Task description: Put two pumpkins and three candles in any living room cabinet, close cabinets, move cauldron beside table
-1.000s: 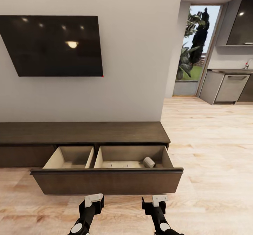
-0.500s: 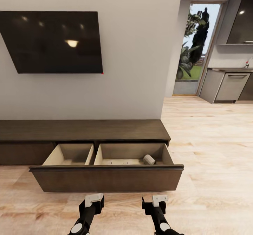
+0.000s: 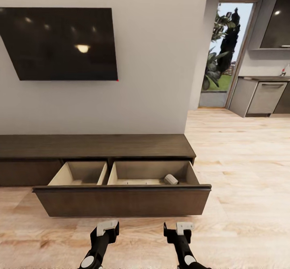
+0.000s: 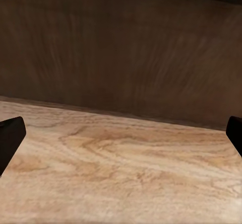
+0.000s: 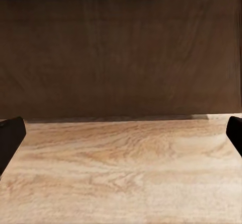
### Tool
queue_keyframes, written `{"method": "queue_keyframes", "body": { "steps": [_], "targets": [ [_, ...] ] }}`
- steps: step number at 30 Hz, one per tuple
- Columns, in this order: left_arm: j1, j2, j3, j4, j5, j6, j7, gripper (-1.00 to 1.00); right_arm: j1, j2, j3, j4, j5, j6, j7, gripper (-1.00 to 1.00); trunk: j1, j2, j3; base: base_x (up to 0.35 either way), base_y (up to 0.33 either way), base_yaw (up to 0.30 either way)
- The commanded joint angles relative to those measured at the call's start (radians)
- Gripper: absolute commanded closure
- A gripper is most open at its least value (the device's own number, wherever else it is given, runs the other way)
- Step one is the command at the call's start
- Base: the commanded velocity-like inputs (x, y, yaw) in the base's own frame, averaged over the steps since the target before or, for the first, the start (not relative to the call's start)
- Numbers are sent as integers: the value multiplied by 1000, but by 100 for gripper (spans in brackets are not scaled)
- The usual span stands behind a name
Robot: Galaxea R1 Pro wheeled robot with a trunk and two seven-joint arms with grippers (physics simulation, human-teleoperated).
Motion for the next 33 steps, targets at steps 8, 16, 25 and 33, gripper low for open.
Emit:
{"method": "queue_keyframes", "body": {
  "steps": [8, 16, 25, 33],
  "targets": [
    [-1, 2, -8, -1, 5, -7, 8, -100, 20, 1, 10, 0, -58, -43, 1, -100, 31, -57, -26, 0, 0, 0],
    [-1, 3, -8, -1, 6, -17, 8, -100, 23, 2, 9, 0, -60, -46, 5, -100, 61, -113, -51, 0, 0, 0],
    [-1, 3, -8, -1, 7, -18, 8, -100, 23, 2, 9, -1, -61, -45, 20, -100, 96, -176, -79, 0, 0, 0],
    [-1, 3, -9, -1, 7, -18, 8, -100, 23, 1, 9, 0, -62, -45, 46, -100, 123, -225, -101, 0, 0, 0]
  ]
}}
